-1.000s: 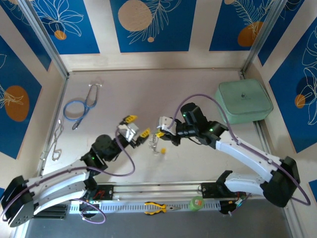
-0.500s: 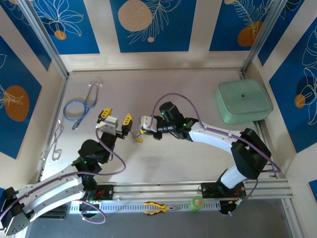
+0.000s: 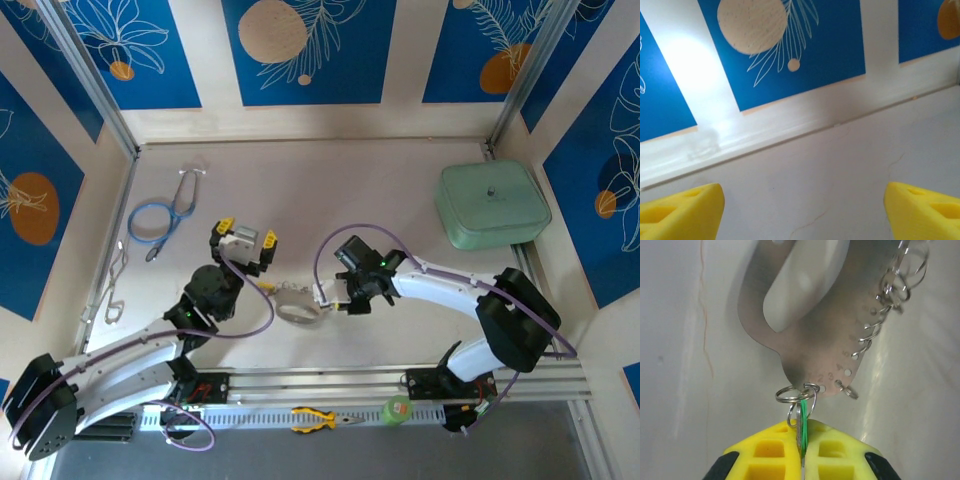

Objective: Put the keys on the keyring

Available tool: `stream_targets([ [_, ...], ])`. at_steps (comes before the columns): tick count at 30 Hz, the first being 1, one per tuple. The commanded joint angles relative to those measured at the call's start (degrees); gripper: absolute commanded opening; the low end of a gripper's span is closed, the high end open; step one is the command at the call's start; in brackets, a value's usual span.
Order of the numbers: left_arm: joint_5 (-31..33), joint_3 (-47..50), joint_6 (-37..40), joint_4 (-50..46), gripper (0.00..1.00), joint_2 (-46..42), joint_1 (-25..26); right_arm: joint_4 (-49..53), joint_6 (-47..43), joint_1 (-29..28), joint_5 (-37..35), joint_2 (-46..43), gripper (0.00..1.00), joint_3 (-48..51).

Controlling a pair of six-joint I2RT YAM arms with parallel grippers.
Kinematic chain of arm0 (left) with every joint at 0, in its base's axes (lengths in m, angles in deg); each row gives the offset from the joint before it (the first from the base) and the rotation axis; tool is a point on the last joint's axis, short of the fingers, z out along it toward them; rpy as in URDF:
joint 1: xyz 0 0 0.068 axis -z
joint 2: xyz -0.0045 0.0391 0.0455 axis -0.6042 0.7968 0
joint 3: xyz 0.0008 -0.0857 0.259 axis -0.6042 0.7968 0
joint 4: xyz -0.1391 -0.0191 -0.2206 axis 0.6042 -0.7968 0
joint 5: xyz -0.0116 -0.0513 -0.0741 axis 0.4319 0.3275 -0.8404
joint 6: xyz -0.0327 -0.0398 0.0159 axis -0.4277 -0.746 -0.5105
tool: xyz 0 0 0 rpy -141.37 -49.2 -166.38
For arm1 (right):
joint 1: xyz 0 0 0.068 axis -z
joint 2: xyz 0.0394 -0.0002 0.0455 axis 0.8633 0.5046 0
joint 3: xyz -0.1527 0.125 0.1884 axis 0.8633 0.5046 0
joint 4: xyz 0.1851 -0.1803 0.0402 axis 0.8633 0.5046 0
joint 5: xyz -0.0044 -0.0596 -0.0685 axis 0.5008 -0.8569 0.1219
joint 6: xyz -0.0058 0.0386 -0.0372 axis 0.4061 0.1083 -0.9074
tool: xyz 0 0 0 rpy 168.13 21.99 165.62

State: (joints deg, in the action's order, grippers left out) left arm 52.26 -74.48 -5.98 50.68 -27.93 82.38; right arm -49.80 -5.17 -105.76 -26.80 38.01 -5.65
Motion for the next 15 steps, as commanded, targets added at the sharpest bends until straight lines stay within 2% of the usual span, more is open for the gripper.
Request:
stream_targets([
  [1, -2.80, -2.73, -4.18, -3.73, 0.85, 1.31, -3.18, 9.06, -0.13, 1.24, -5.56, -1.54, 0.19, 0.93],
  [2, -3.84, -3.16, -4.89, -5.31, 0.86, 1.82, -4.30, 9.99, 0.59, 2.05, -5.68, -2.17, 0.24, 0.91],
  [6, -5.11, -4.29, -6.10, -8.43, 0.92, 4.37, -8.58, 9.90, 4.35, 6.31, -4.54, -5.61, 0.29, 0.74],
  [8, -4.65, -4.89, -6.15, -9.67, 0.95, 5.89, -10.63, 7.29, 10.14, 9.88, -4.24, -7.80, 0.33, -0.03],
  [12, -3.31, -4.47, -4.71, -8.85, 0.97, 8.49, -13.45, -3.84, 32.00, 20.72, -2.40, -12.32, 0.35, -0.91],
  [15, -2.05, -3.40, -3.94, -7.59, 0.97, 11.01, -16.48, -14.04, 48.72, 30.44, 1.03, -14.67, 0.35, 2.60],
])
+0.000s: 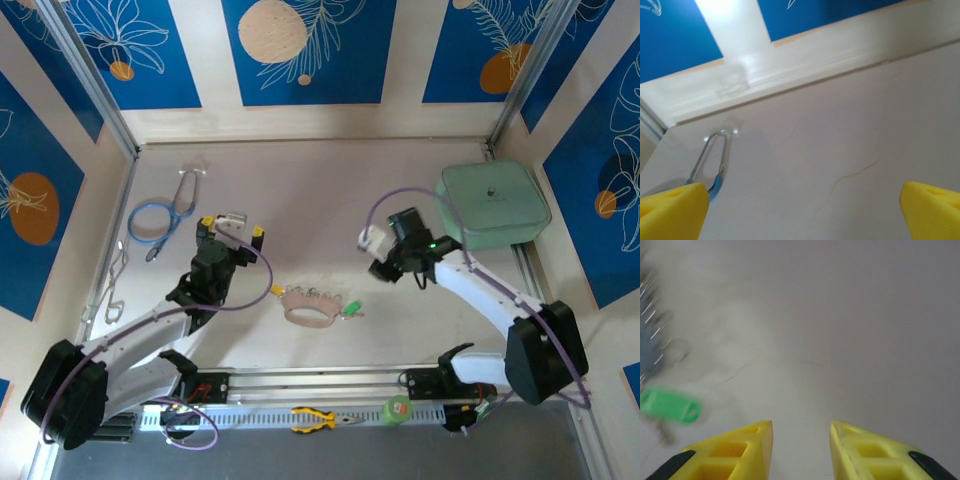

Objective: Put the keys on the keyring

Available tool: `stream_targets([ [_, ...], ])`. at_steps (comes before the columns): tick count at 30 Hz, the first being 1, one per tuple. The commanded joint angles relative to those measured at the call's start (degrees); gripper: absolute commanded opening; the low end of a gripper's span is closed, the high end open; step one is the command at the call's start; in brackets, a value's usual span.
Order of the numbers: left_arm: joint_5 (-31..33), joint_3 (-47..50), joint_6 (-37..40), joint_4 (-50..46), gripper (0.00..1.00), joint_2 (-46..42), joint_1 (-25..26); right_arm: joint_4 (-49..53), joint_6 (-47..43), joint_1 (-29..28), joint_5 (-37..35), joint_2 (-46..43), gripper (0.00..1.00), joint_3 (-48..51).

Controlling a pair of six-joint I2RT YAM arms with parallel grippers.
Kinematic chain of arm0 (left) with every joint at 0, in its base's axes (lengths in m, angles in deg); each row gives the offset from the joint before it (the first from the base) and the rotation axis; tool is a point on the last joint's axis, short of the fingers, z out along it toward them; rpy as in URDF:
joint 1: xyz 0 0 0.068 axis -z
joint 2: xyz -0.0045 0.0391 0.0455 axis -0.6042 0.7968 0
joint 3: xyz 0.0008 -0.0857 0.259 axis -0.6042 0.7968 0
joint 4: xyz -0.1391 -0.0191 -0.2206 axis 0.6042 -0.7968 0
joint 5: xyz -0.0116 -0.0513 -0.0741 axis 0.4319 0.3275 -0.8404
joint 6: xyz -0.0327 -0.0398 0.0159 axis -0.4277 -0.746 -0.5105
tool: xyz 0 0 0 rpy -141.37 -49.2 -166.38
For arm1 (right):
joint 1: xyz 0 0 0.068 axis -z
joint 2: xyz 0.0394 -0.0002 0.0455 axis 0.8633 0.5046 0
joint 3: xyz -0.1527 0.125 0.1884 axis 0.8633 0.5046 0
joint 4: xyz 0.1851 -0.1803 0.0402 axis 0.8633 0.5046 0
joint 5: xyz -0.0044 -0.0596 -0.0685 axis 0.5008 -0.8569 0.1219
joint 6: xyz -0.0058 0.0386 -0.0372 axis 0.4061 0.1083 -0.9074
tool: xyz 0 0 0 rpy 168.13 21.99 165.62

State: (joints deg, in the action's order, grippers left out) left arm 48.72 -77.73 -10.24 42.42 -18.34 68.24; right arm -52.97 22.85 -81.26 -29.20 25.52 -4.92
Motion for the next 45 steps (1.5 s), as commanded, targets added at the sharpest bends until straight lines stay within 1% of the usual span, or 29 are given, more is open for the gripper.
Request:
stream_targets([
  [1, 2.00, 0.54, 0.48, 1.74, 0.97, 2.36, -3.48, -14.81, 23.34, 8.70, 3.23, -2.41, 0.35, 3.88],
  [4, 3.25, 1.67, 0.21, 4.42, 0.97, 4.49, -6.52, -29.37, 27.50, 14.46, -1.78, -1.70, 0.34, 11.04],
  [6, 1.86, 2.10, 0.57, 6.55, 0.98, 5.66, -8.56, -41.08, 27.59, 16.95, -4.16, -0.04, 0.34, 16.33],
  [8, -1.54, 2.23, -0.71, 7.42, 0.98, 7.55, -11.42, -54.55, 26.26, 18.72, -6.21, 2.78, 0.34, 21.83],
  [9, -2.96, 1.93, -1.19, 6.87, 0.97, 8.33, -12.53, -58.05, 26.41, 19.23, -6.66, 3.91, 0.34, 22.64],
  [10, -4.42, 1.79, -1.60, 6.61, 0.98, 9.32, -13.73, -57.74, 25.25, 19.61, -5.64, 4.04, 0.34, 22.16],
  [11, -6.00, 1.86, -1.82, 7.20, 0.98, 10.34, -14.62, -61.85, 24.16, 19.87, -3.73, 4.87, 0.34, 23.29],
  [15, -10.40, 3.25, -2.71, 14.03, 0.97, 16.69, -18.34, -61.26, 23.05, 19.90, -0.07, 4.15, 0.34, 23.63],
  [16, -10.72, 2.41, -2.39, 14.11, 0.97, 17.96, -18.84, -63.30, 22.74, 19.91, 0.99, 3.85, 0.34, 24.75],
  [17, -13.16, 1.65, -1.23, 13.42, 0.97, 18.37, -19.20, -63.82, 22.98, 19.89, 1.55, 3.20, 0.34, 25.40],
  [18, -14.91, 1.70, 0.37, 15.45, 0.97, 19.48, -19.59, -66.24, 23.32, 20.04, 2.20, 2.94, 0.34, 26.59],
  [20, -15.75, 2.05, 1.64, 19.81, 0.97, 22.36, -20.68, -66.81, 23.29, 20.11, 3.73, 2.77, 0.35, 26.96],
  [21, -16.48, 2.34, 0.02, 21.68, 0.97, 23.81, -21.95, -66.18, 23.12, 20.09, 4.02, 3.18, 0.35, 26.40],
  [23, -20.36, 4.26, -1.97, 29.12, 0.96, 28.29, -24.50, -64.39, 22.81, 20.05, 5.85, 4.20, 0.35, 24.76],
  [24, -20.98, 4.68, -2.22, 32.62, 0.97, 30.20, -25.22, -64.92, 23.17, 20.05, 7.00, 4.70, 0.35, 24.58],
  [26, -22.81, 3.76, -3.87, 27.05, 0.98, 28.17, -26.54, -68.41, 24.09, 20.05, 9.09, 6.43, 0.35, 25.28],
  [27, -23.02, 3.65, -4.00, 28.43, 0.98, 29.06, -26.80, -70.46, 23.35, 19.36, 7.92, 7.48, 0.35, 25.85],
  [29, -22.09, 2.90, -4.88, 26.07, 0.99, 28.82, -27.15, -76.88, 23.22, 19.05, 6.31, 10.80, 0.35, 27.48],
  [30, -22.08, 3.06, -4.64, 27.50, 1.00, 29.24, -27.13, -79.26, 23.81, 19.38, 5.72, 12.65, 0.35, 28.13],
  [31, -21.75, 3.06, -4.81, 27.23, 1.00, 29.08, -27.11, -84.82, 24.37, 19.75, 5.60, 15.84, 0.35, 29.05],
  [32, -21.50, 3.20, -4.91, 27.02, 1.00, 28.95, -27.12, -88.34, 25.14, 19.32, 3.47, 17.87, 0.35, 29.12],
  [34, -20.04, 3.74, -5.33, 28.31, 1.00, 28.96, -27.18, -76.88, 26.36, 20.38, 3.10, 14.73, 0.35, 26.01],
  [35, -19.94, 3.82, -5.34, 28.61, 1.00, 28.97, -27.09, -78.88, 27.49, 21.16, 3.72, 16.47, 0.35, 25.45],
  [36, -19.85, 3.71, -5.23, 28.63, 1.00, 29.16, -27.04, -76.94, 28.81, 21.85, 3.45, 16.91, 0.35, 23.90],
  [37, -20.01, 3.53, -5.19, 27.99, 1.00, 28.99, -27.01, -69.95, 29.57, 22.83, 3.76, 15.87, 0.36, 21.53],
  [39, -21.01, 3.30, -4.11, 27.72, 1.00, 29.12, -26.62, -74.09, 29.60, 22.90, 4.02, 16.64, 0.36, 22.81],
  [40, -22.84, 3.00, -3.47, 27.14, 1.00, 29.11, -26.59, -71.45, 29.44, 22.94, 3.72, 15.91, 0.37, 22.26],
  [41, -23.88, 2.42, -3.13, 26.09, 1.00, 29.14, -26.62, -72.48, 29.54, 22.73, 3.62, 16.43, 0.37, 22.26],
  [45, -25.04, 1.37, -3.21, 24.32, 1.00, 29.50, -26.81, -71.66, 29.45, 22.70, 3.51, 16.20, 0.40, 22.11],
])
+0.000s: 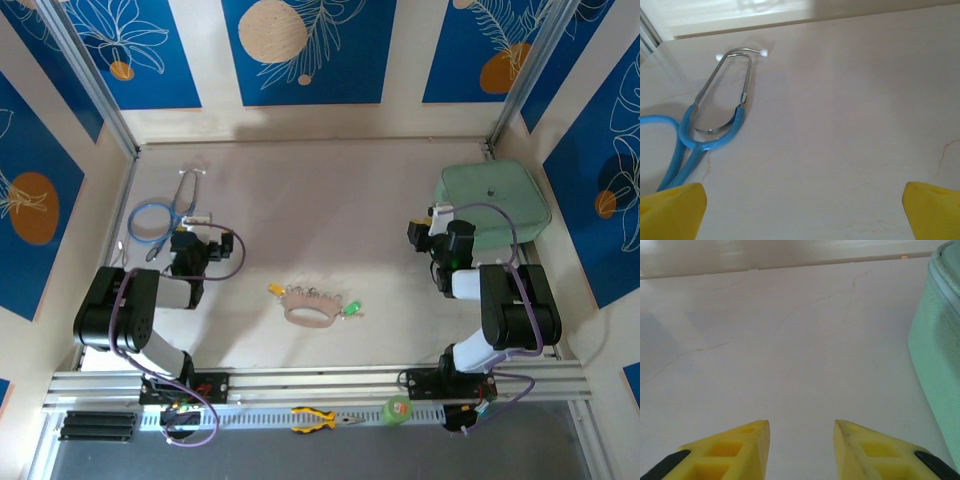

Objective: Put the keys on the keyring

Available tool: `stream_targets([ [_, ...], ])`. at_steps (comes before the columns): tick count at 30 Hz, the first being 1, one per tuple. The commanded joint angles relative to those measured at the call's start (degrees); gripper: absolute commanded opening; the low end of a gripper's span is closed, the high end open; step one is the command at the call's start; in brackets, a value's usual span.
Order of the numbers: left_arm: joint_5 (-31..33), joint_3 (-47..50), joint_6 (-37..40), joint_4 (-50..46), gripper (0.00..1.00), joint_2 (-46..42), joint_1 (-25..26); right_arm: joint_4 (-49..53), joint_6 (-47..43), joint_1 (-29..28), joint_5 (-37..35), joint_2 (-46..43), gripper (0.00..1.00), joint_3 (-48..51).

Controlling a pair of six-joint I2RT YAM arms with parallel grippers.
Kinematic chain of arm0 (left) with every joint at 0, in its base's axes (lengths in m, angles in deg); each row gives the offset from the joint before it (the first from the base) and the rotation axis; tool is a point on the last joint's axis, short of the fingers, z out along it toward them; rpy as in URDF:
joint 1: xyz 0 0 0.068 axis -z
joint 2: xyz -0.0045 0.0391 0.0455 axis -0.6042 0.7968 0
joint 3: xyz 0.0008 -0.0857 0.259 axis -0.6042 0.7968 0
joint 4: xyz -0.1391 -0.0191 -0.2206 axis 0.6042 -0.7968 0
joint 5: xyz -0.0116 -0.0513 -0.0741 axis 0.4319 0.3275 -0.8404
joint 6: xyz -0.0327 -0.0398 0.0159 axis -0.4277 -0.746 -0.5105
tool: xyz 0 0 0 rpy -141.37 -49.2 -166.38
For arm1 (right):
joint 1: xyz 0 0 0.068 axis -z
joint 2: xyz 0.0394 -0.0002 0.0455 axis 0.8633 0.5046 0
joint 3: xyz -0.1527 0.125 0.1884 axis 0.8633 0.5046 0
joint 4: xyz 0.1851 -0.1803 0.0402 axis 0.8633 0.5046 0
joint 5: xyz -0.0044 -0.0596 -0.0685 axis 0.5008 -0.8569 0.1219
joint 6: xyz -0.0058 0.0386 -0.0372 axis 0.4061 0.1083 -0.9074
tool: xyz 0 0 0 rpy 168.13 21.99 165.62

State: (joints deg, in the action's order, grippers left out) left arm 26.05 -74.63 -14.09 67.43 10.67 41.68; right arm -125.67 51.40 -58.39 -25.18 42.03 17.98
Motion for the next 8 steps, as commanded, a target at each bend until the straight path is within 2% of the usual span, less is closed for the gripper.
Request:
stream_targets([
  [1, -2.52, -2.04, 0.55, -1.14, 1.00, 0.68, -0.31, 0.63, 0.93, -0.20, -0.59, -0.16, 0.40, -0.77],
  [4, -2.72, -1.89, 0.54, -0.99, 1.00, 0.52, -0.39, 0.74, 0.81, -0.22, -0.77, -0.18, 0.48, -0.85],
  [5, -2.72, -1.65, 0.55, -0.70, 1.00, 0.36, -0.40, 1.09, 0.81, -0.35, -1.26, -0.32, 0.65, -0.86],
  [6, -2.81, -1.36, 0.57, -0.24, 1.00, 0.29, -0.45, 0.92, 0.66, -0.73, -2.06, -0.27, 0.99, -0.80],
  [8, -2.98, -0.99, 0.72, 0.40, 1.00, 0.16, -0.38, 0.82, 0.42, -1.54, -4.33, -0.28, 0.99, -0.81],
])
